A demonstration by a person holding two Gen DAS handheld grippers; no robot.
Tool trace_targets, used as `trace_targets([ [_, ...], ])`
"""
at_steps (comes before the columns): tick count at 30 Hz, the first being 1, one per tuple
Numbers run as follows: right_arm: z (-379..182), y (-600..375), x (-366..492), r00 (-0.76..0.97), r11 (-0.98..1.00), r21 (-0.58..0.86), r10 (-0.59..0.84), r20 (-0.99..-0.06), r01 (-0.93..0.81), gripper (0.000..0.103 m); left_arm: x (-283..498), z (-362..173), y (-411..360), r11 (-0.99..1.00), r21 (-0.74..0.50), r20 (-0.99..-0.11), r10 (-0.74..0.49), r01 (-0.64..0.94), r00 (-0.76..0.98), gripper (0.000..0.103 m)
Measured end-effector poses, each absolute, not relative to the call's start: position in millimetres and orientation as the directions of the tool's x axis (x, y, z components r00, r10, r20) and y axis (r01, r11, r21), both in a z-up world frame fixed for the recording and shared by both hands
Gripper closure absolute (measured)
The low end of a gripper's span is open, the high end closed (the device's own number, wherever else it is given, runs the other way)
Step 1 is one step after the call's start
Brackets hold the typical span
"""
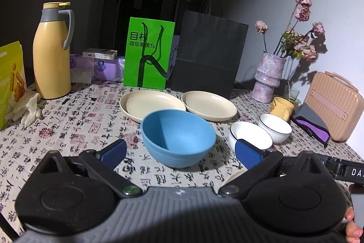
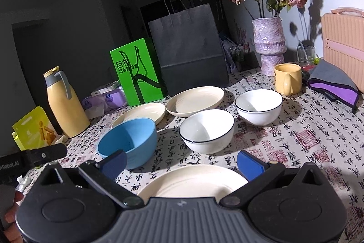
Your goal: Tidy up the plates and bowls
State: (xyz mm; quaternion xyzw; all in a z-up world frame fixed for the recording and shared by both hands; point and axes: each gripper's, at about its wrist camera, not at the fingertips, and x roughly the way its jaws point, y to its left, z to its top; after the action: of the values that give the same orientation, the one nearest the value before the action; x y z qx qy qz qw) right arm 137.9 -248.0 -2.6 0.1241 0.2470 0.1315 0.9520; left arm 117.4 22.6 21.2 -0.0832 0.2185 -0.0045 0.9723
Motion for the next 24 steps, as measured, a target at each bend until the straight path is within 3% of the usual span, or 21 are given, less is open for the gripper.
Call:
trace_targets([
  [16,12,-217,189,0.819,0.936,0.262,0.336,-0.465,-0.235,0.000,165,43,51,0.974,-0.203,-0.411,0.012,-0.104,0.912,0.000],
  [24,23,-196,231,0.803,0.936,0.241,0.345,-0.486,-0.256,0.000,201,48,89,0.940,-0.280,-0.461,0.045,-0.193,0.886,0.000],
])
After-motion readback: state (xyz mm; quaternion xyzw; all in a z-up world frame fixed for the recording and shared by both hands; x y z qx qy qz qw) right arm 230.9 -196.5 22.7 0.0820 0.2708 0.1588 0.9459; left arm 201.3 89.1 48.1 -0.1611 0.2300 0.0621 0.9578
